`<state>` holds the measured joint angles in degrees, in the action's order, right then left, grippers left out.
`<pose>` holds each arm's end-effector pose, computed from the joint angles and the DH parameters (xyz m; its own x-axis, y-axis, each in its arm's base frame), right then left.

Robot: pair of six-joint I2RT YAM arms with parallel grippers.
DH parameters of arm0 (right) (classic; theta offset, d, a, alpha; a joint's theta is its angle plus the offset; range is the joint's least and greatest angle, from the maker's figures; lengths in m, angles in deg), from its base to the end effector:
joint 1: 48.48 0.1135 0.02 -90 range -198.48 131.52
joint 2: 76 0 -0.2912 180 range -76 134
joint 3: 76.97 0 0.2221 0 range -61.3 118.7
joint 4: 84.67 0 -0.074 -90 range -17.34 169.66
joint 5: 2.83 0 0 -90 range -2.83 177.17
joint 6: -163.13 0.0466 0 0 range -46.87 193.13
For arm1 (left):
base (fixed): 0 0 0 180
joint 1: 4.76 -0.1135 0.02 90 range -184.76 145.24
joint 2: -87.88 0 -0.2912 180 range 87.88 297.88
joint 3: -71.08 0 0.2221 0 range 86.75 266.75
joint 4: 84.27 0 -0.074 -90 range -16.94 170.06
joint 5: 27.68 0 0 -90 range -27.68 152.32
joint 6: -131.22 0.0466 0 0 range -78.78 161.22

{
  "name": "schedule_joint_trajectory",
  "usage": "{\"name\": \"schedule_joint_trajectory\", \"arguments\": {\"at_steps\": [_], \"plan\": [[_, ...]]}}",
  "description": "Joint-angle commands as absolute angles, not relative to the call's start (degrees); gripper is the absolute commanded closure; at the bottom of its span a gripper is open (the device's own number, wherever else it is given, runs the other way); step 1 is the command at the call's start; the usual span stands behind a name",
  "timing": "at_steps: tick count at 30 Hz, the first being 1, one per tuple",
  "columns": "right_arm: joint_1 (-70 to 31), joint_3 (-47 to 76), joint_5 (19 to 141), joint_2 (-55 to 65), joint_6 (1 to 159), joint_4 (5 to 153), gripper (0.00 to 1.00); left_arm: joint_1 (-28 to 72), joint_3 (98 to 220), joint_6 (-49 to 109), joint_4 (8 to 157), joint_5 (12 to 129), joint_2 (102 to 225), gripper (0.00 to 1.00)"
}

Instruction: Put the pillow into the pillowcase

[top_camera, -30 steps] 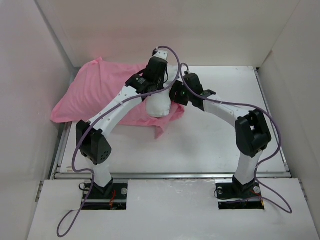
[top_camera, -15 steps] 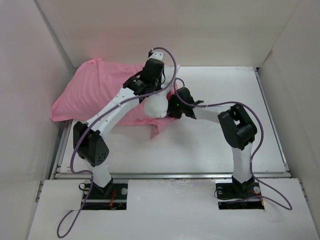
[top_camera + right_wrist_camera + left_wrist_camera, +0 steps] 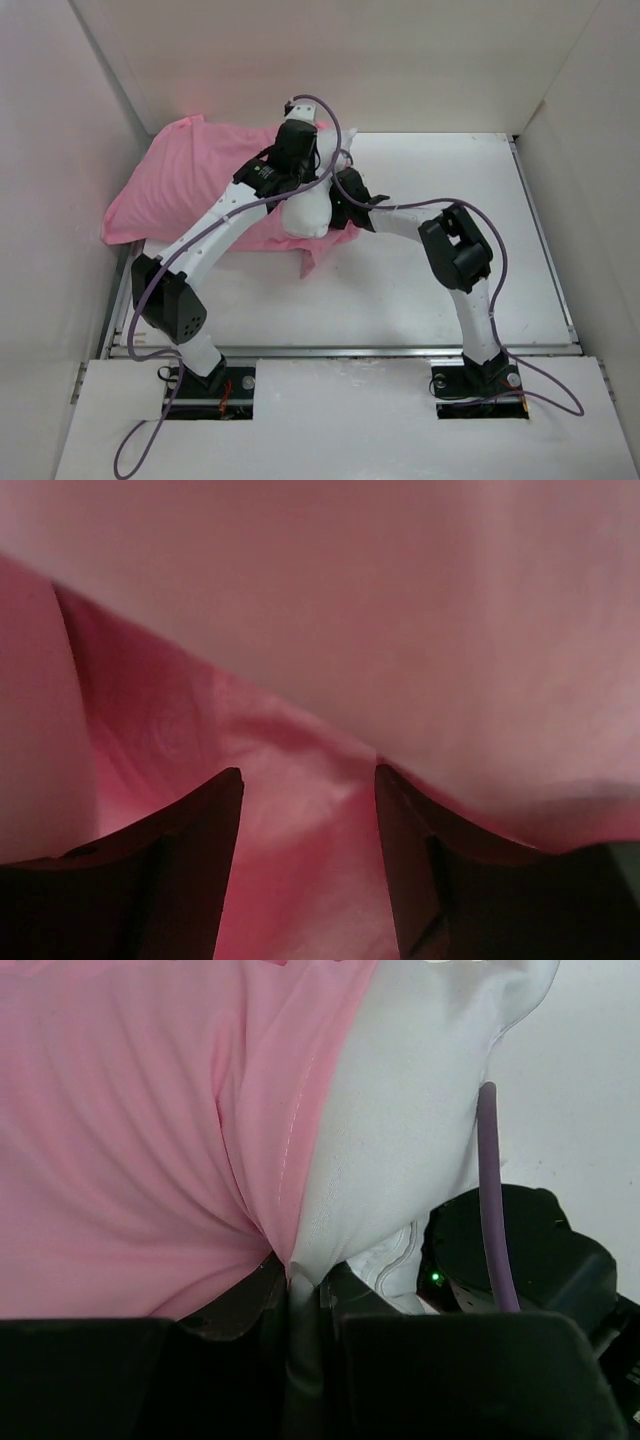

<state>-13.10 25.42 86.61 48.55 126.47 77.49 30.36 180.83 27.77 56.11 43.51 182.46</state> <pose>0.3937 0.2802 0.1920 -0.7823 0.4283 -0.4523 0.0711 0.7827 0.6183 0.3073 -0.1978 0.4130 -0.4001 0.0122 -0.9164 0.2174 0.9726 -0.0819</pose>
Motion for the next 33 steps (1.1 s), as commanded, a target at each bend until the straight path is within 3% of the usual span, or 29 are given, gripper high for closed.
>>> {"name": "schedule_joint_trajectory", "arguments": {"at_steps": [1, 6, 9, 10, 16, 22, 25, 31, 33], "plan": [[-12.1, 28.5, 89.3, 50.9, 126.6, 76.9, 0.39, 30.3, 180.4, 25.7, 62.3, 44.2, 176.9, 1.0], [-10.9, 27.3, 92.7, 50.9, 125.9, 78.9, 0.55, 30.3, 179.9, 25.1, 63.4, 44.7, 175.2, 1.0], [-10.9, 27.9, 87.8, 50.9, 123.9, 79.9, 0.83, 29.8, 179.9, 25.1, 64.6, 44.7, 174.0, 1.0], [-10.9, 27.9, 86.4, 50.4, 123.0, 79.9, 1.0, 29.8, 179.9, 25.7, 64.6, 44.2, 174.0, 1.0], [-10.9, 22.0, 85.5, 35.2, 113.4, 83.4, 1.0, 28.6, 177.2, 24.6, 65.1, 44.2, 174.5, 1.0], [-11.4, 13.5, 96.7, 20.5, 110.2, 79.9, 1.0, 27.3, 174.0, 24.1, 66.3, 44.8, 173.4, 1.0], [-11.4, 14.5, 99.4, 20.5, 109.1, 73.6, 1.0, 27.3, 171.3, 24.1, 68.8, 46.9, 171.4, 1.0], [-11.4, 23.2, 94.6, 32.7, 111.1, 64.5, 1.0, 26.8, 170.5, 24.1, 70.4, 48.8, 169.6, 1.0], [-11.4, 24.9, 93.3, 35.9, 111.7, 65.1, 0.95, 26.3, 171.0, 24.6, 70.4, 48.8, 169.1, 1.0]]}}
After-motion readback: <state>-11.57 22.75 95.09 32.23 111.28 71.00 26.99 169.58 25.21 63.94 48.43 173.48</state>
